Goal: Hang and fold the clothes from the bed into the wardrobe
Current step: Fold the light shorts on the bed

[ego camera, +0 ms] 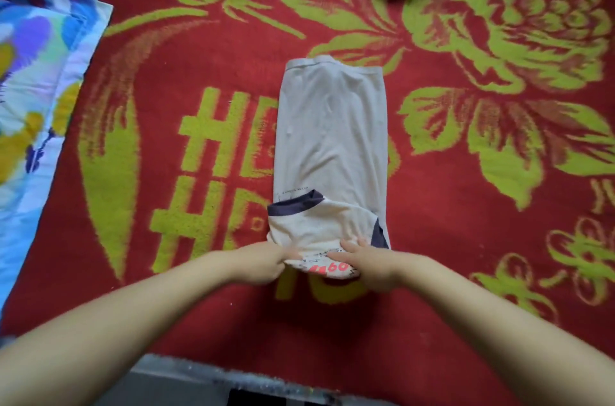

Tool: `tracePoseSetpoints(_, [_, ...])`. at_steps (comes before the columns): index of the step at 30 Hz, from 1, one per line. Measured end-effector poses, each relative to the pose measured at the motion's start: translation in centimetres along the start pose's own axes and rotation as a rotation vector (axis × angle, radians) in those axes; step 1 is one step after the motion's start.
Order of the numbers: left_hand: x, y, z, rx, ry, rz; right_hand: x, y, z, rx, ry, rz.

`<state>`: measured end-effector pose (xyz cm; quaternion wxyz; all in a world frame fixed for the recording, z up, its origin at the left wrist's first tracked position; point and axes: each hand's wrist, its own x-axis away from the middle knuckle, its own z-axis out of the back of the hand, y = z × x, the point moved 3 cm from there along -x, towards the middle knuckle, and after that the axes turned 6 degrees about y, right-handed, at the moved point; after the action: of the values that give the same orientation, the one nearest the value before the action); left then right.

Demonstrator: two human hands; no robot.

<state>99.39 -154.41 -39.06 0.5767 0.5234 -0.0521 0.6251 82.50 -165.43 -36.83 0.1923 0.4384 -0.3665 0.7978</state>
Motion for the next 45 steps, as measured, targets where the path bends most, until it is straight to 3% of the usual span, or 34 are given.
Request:
tracePoseSetpoints(2, [1.1, 1.0, 2.3, 0.219, -0.113, 0.055, 1.7, -0.2, 1.8, -0.078, -0.069, 0.033])
tracePoseSetpoints(4, [1.1, 0.8, 5.7, 0.29, -0.114, 0.135, 2.2, 1.0, 5.1, -0.142, -0.014, -0.042])
tracePoseSetpoints(7, [-1.5, -0.8, 11.2, 0.353, 0.061, 0.199, 1.2, 3.9, 10.8, -0.221, 0.344, -0.12])
tracePoseSetpoints(10, [-5.1, -2.7, 14.4, 0.466, 0.374, 0.261, -1.7, 6.2, 13.6, -0.314, 0.708, -0.198])
tracePoseSetpoints(13, [-7.6, -3.0, 13.0, 0.084, 0.725, 0.404, -4.8, 6.1, 12.4, -0.158, 0.906, -0.312])
tracePoseSetpoints(15, [-8.4, -1.6, 9.9, -0.14, 0.83, 0.402, -6.6, 4.5, 10.1, 0.012, 0.938, -0.313])
tracePoseSetpoints(18, [-9.6, -0.1, 3.8, -0.394, 0.747, 0.226, -8.5, 3.5, 5.3, 0.172, 0.85, -0.238])
tracePoseSetpoints(20, [-9.8, -1.8, 0.9, -0.415, 0.678, 0.233, -8.8, 5.0, 3.2, 0.177, 0.802, -0.257])
tracePoseSetpoints(23, [-9.0, -5.0, 0.5, -0.409, 0.671, 0.181, -8.1, 7.7, 2.8, 0.194, 0.792, -0.219])
tracePoseSetpoints(28, [-6.9, -5.1, 0.3, -0.652, 0.521, -0.04, -5.5, 7.7, 0.7, 0.366, 0.663, -0.025])
tracePoseSetpoints(31, [-7.1, -4.8, 0.5, -0.628, 0.449, 0.026, -5.4, 7.1, 0.2, 0.383, 0.642, -0.112])
tracePoseSetpoints(36, [-6.6, -3.0, 1.6, -0.598, 0.418, 0.043, -5.6, 5.9, 1.9, 0.208, 0.609, -0.15])
tracePoseSetpoints(38, [-5.5, -2.2, 2.1, -0.526, 0.361, 0.027, -4.6, 5.3, 2.4, 0.12, 0.527, -0.104])
tracePoseSetpoints(41, [-3.2, -0.7, 4.6, -0.03, 0.131, 0.035, -1.6, 4.0, 4.1, -0.105, 0.215, 0.011])
tracePoseSetpoints(43, [-1.9, 0.0, 7.2, 0.174, 0.0, 0.093, 0.7, 3.4, 5.9, -0.309, 0.01, 0.026])
tracePoseSetpoints(45, [-1.5, -0.2, 10.5, 0.25, -0.026, 0.111, 1.8, 3.6, 8.8, -0.415, 0.01, 0.009])
